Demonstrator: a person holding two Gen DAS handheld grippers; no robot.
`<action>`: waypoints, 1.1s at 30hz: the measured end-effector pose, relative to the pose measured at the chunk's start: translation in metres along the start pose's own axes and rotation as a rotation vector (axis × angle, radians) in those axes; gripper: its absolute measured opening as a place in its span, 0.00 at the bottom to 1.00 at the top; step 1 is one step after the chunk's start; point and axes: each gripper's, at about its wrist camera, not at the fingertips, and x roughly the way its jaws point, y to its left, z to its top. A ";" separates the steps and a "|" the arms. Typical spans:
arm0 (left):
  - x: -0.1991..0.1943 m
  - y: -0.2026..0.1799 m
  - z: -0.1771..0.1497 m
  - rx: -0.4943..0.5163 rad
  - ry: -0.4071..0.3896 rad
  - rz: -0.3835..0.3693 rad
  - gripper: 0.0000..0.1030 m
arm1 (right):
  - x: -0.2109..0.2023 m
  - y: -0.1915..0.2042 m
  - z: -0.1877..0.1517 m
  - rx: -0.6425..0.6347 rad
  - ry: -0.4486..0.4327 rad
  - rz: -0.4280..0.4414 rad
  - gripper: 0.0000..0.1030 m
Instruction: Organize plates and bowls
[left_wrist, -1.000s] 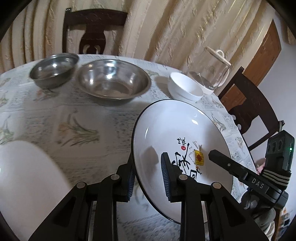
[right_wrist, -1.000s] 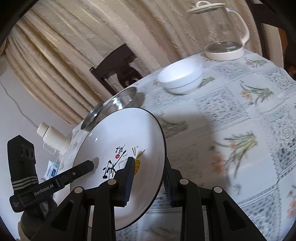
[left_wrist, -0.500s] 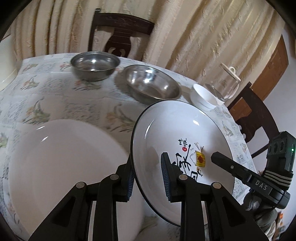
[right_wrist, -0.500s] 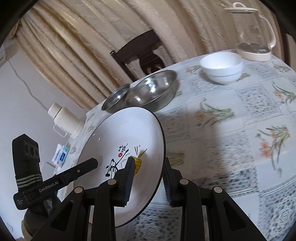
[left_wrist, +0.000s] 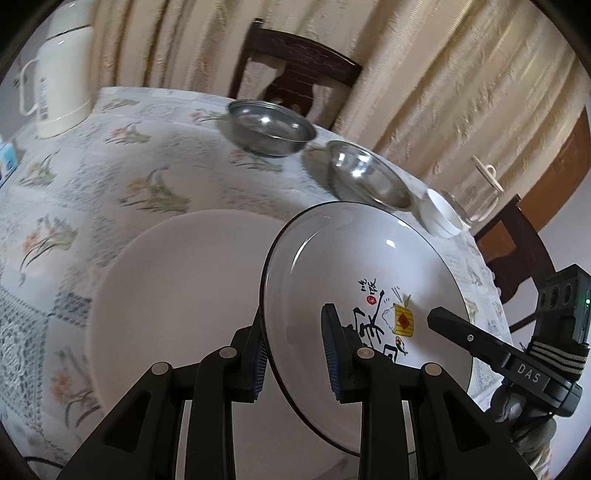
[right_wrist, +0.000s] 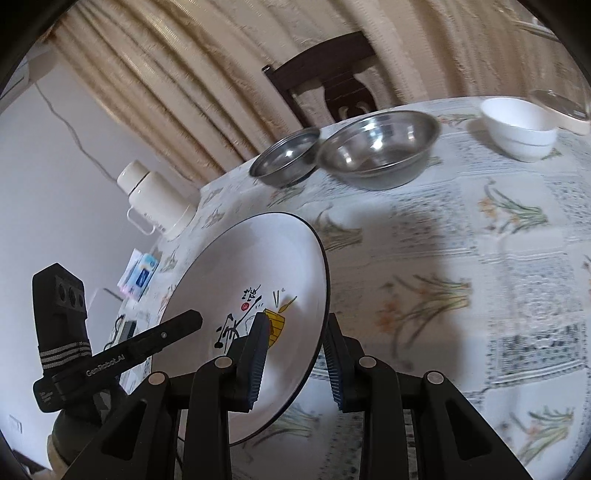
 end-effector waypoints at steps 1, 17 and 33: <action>-0.001 0.004 -0.001 -0.007 -0.001 0.003 0.26 | 0.003 0.003 0.000 -0.006 0.006 0.001 0.31; -0.014 0.061 -0.007 -0.089 -0.010 0.040 0.26 | 0.034 0.040 -0.007 -0.090 0.070 -0.020 0.31; -0.011 0.073 -0.010 -0.106 0.004 0.045 0.28 | 0.044 0.052 -0.012 -0.148 0.073 -0.068 0.32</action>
